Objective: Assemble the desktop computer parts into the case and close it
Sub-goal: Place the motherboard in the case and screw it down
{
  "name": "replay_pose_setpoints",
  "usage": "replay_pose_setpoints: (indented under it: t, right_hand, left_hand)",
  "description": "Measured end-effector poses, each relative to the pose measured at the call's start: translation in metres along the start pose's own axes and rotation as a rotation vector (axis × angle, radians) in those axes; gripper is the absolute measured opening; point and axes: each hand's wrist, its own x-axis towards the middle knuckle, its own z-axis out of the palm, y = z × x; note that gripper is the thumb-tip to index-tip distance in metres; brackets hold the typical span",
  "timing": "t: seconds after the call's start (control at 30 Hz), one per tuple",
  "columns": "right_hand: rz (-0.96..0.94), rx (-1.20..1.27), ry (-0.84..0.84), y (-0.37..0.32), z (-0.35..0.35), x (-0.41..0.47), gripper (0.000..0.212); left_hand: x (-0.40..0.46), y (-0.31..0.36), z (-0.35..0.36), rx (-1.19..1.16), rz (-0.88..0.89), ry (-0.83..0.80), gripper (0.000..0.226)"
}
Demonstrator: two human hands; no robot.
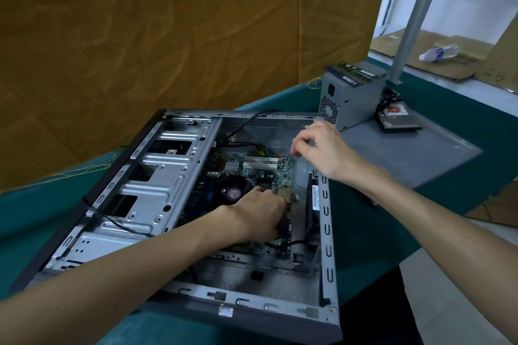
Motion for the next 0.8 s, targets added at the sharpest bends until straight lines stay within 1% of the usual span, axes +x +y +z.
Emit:
replay_pose_setpoints:
  t: [0.03, 0.13, 0.17, 0.23, 0.3, 0.43, 0.53, 0.7, 0.8]
  right_hand:
    - [0.003, -0.003, -0.003, 0.000, 0.000, 0.000, 0.035]
    - [0.003, -0.017, -0.006, 0.000, 0.000, 0.000, 0.035]
    - [0.002, -0.017, -0.005, 0.000, -0.001, 0.000, 0.035]
    - [0.000, -0.013, -0.003, -0.001, -0.001, -0.001, 0.035]
    - [-0.008, -0.016, -0.002, 0.000, 0.000, -0.001, 0.035]
    - [-0.005, -0.011, 0.003, 0.000, 0.000, 0.000, 0.035]
    - [-0.003, -0.003, 0.008, 0.001, 0.001, -0.001, 0.035]
    - [-0.002, -0.003, 0.005, 0.002, 0.002, 0.000, 0.034]
    - [-0.005, 0.006, 0.008, 0.002, 0.001, -0.001, 0.034]
  left_hand:
    - [-0.001, 0.001, -0.001, 0.005, 0.012, -0.005, 0.010]
    - [-0.006, 0.007, 0.001, 0.075, 0.050, 0.017, 0.029]
    - [-0.008, 0.009, 0.003, 0.097, 0.072, 0.038, 0.026]
    - [-0.010, 0.009, 0.008, 0.153, 0.090, 0.070, 0.008]
    - [-0.011, 0.006, 0.010, 0.171, 0.063, 0.081, 0.016]
    - [-0.010, 0.004, 0.010, 0.116, 0.043, 0.115, 0.011]
    - [-0.010, 0.005, 0.011, 0.122, 0.041, 0.108, 0.012]
    - [-0.015, 0.005, 0.011, 0.076, 0.041, 0.146, 0.018]
    - [-0.016, 0.004, 0.009, 0.077, 0.061, 0.133, 0.020]
